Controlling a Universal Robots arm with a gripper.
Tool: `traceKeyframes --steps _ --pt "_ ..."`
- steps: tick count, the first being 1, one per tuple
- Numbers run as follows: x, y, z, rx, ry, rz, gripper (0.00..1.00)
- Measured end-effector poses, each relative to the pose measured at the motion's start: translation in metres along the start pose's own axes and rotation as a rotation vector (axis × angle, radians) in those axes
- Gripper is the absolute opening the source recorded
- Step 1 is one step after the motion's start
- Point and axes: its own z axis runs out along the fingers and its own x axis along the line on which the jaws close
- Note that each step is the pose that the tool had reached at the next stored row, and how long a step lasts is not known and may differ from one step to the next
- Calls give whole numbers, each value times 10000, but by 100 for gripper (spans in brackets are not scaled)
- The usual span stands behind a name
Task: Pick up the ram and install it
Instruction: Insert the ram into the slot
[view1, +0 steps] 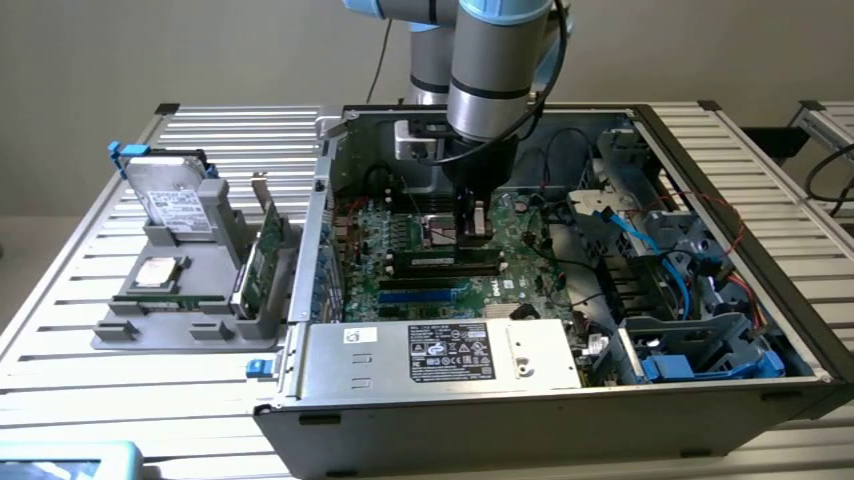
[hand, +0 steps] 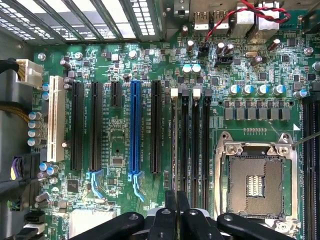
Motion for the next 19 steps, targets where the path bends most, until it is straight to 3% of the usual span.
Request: traceKeyframes --steps 19 --pt "0 0 5 -4 33 50 13"
